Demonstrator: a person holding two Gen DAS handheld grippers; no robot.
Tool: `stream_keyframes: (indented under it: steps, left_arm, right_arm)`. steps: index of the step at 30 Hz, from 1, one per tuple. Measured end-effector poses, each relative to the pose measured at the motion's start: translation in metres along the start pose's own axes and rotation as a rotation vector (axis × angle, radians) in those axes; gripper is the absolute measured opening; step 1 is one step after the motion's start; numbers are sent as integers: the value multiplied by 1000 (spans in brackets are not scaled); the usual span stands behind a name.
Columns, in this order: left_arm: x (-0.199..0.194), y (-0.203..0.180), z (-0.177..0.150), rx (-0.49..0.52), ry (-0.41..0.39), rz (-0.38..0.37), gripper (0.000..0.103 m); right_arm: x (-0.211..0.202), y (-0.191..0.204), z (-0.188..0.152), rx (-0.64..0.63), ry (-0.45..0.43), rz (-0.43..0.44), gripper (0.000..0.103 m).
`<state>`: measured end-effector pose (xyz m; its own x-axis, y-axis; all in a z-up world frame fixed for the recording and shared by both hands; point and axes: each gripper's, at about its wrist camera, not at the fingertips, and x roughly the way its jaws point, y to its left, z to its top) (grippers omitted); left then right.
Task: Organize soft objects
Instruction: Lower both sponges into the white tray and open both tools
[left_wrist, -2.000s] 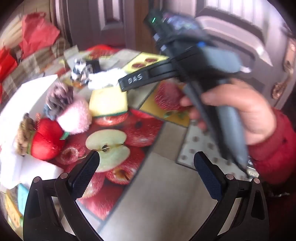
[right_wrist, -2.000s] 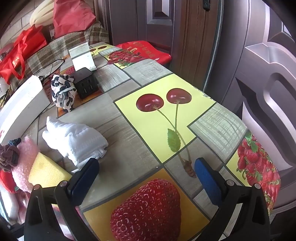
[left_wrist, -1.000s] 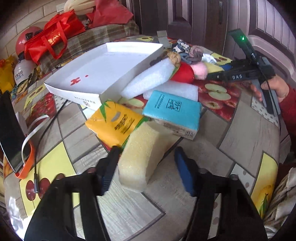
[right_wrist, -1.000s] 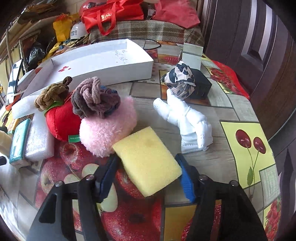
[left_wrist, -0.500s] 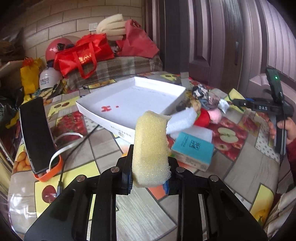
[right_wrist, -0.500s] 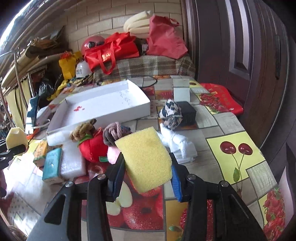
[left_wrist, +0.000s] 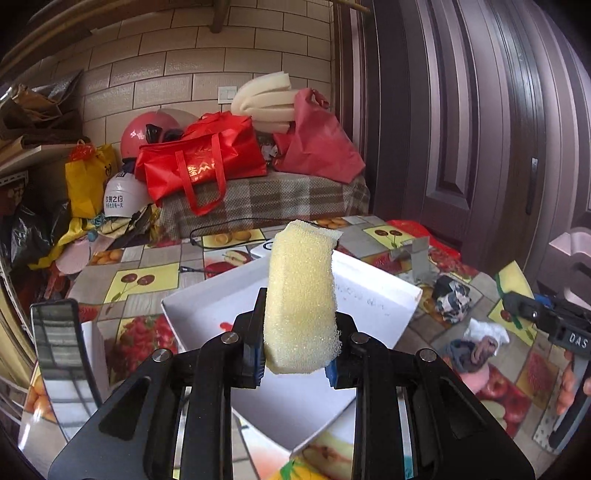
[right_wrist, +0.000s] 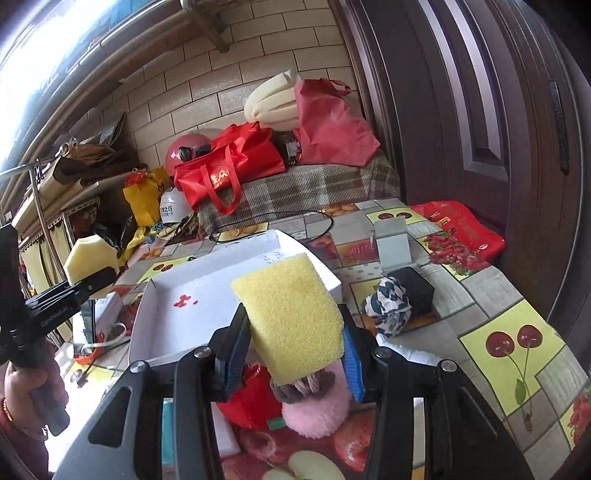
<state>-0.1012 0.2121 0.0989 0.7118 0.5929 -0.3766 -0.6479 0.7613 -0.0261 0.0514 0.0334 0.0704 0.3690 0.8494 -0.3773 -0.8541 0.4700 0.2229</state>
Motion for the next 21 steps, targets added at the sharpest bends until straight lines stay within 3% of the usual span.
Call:
stream_keyframes:
  steps: [6, 14, 21]
  left_arm:
    - [38, 5, 19, -18, 17, 35, 23]
    - [70, 22, 13, -34, 86, 67, 23]
    - [99, 35, -1, -62, 175, 78, 23]
  right_arm:
    - [24, 11, 19, 19, 2, 17, 45]
    - [64, 41, 46, -28, 27, 35, 45]
    - [125, 61, 51, -21, 181, 59, 46]
